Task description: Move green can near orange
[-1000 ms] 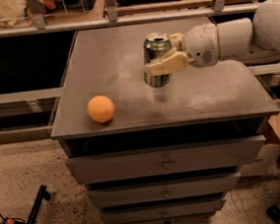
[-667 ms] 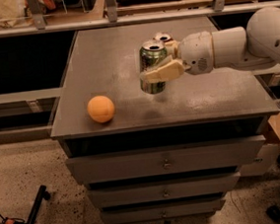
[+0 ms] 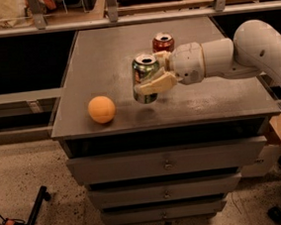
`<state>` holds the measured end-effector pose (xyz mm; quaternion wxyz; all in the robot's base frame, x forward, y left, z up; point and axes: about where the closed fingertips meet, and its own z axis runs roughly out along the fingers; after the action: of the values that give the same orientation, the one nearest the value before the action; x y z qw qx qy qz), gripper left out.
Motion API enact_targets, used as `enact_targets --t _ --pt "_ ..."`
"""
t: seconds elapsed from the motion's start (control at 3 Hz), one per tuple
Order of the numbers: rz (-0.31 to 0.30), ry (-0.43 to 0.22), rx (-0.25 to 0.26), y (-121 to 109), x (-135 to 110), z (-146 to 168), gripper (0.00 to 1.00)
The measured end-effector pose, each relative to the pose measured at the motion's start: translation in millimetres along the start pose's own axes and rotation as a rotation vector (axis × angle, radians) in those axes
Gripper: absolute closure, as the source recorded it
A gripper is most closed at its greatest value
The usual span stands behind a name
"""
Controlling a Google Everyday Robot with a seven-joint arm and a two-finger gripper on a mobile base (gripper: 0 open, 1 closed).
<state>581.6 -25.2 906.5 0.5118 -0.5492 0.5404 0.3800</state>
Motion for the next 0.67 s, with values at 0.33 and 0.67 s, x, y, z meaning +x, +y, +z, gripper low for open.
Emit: enact_targets --t 0.33,0.67 --pt "-0.064 0.014 -0.027 4.8 12.6 13.1 1.0" --pt "-0.062 0.016 -0.032 6.6 12.5 16.2 1.0"
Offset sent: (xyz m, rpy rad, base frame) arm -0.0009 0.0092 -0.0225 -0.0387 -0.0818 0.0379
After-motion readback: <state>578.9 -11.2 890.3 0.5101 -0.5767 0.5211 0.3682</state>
